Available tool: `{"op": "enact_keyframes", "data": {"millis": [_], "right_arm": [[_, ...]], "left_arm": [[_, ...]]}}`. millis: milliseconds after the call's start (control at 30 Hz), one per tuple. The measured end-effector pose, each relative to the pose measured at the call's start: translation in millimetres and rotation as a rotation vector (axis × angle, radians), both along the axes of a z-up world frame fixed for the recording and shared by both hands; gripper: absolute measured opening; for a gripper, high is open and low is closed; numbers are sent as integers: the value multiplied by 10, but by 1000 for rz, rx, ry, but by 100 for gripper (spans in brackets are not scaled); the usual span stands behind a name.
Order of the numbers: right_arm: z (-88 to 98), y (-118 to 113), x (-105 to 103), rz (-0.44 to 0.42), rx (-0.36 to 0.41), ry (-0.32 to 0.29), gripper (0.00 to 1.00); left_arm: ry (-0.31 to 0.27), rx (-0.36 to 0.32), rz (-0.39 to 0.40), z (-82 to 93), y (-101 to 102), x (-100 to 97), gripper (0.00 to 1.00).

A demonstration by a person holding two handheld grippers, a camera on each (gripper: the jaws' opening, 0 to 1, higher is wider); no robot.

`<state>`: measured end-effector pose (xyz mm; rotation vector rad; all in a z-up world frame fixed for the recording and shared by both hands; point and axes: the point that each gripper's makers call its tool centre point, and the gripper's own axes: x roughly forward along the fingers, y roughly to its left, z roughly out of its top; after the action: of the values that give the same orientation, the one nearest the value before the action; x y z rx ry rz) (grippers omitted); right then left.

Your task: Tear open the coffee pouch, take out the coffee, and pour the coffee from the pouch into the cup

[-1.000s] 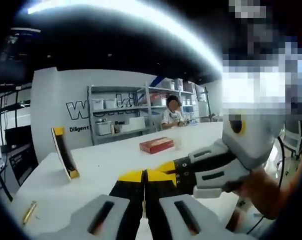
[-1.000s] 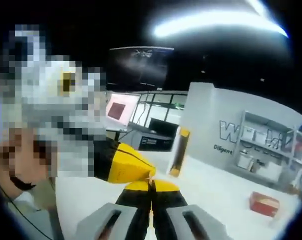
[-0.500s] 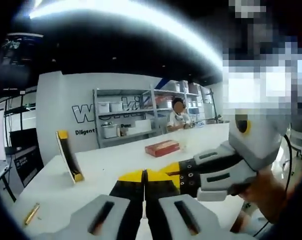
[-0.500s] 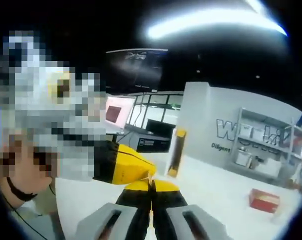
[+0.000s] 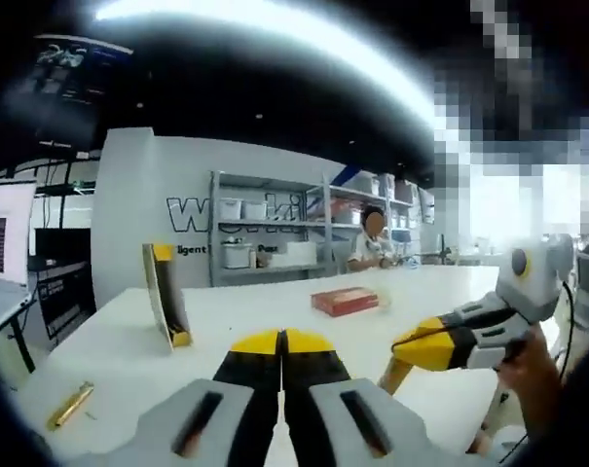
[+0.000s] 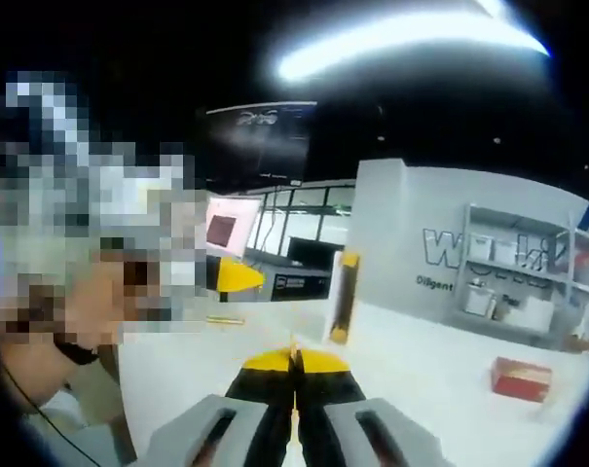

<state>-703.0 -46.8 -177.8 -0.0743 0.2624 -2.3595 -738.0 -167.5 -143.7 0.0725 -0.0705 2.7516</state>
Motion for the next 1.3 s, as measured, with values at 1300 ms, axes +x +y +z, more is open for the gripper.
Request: {"op": "enact_keyframes", "data": {"millis": [1300], "right_arm": [[2,-251,33,93,24,-10,0]], "left_arm": [[-252,-217,363,-1007,-2258,-711,27]]}}
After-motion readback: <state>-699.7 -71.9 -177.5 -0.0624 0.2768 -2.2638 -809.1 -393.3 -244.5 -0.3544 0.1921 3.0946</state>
